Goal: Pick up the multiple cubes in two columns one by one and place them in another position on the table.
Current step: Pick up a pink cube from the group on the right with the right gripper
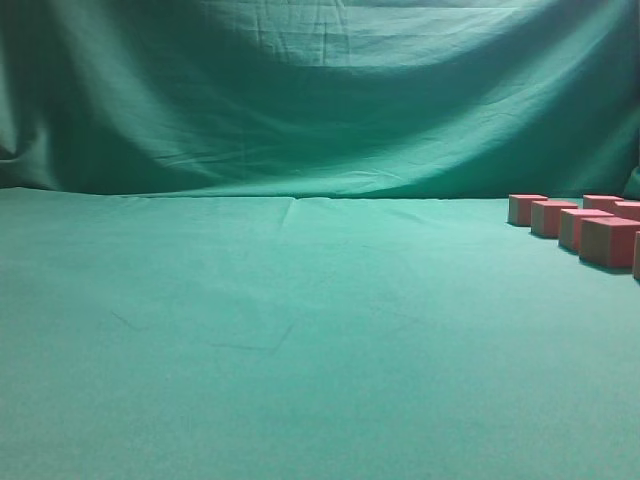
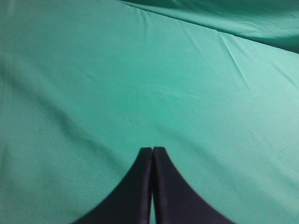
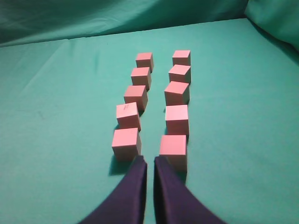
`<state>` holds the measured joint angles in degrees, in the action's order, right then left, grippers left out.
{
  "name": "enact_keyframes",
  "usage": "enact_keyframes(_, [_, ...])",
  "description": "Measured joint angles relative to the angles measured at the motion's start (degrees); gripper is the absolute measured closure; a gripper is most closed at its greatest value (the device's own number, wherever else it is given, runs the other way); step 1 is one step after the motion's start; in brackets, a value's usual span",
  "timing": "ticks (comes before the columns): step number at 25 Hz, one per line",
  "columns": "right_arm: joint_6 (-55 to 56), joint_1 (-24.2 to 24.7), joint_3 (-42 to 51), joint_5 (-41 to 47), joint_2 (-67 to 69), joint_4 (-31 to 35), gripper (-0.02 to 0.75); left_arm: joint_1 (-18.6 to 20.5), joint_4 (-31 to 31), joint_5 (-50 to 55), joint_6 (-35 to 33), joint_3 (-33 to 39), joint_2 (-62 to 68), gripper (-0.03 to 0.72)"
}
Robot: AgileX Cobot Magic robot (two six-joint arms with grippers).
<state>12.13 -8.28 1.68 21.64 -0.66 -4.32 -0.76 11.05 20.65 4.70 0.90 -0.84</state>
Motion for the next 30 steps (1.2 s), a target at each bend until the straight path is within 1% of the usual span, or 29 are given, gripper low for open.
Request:
enact_keyframes(17, [0.0,0.0,0.0,-0.5,0.0,-0.6,0.689,0.0,0.0,0.0,0.0,0.0,0.0,0.688])
enact_keyframes(19, [0.0,0.0,0.0,-3.8,0.0,0.7,0.689,0.0,0.0,0.0,0.0,0.0,0.0,0.688])
enact_keyframes(21, [0.0,0.0,0.0,-9.5,0.0,2.0,0.689,0.0,0.0,0.0,0.0,0.0,0.0,0.688])
enact_keyframes(24, [0.1,0.0,0.0,-19.1,0.0,2.3,0.689,0.0,0.0,0.0,0.0,0.0,0.0,0.688])
enact_keyframes(26, [0.8,0.0,0.0,-22.5,0.0,2.3,0.689,0.0,0.0,0.0,0.0,0.0,0.0,0.688])
enact_keyframes(27, [1.4,0.0,-0.2,-22.2,0.0,2.3,0.689,0.0,0.0,0.0,0.0,0.0,0.0,0.688])
enact_keyframes(30, [1.9,0.0,-4.3,-15.1,0.1,2.3,0.689,0.0,0.0,0.0,0.0,0.0,0.0,0.688])
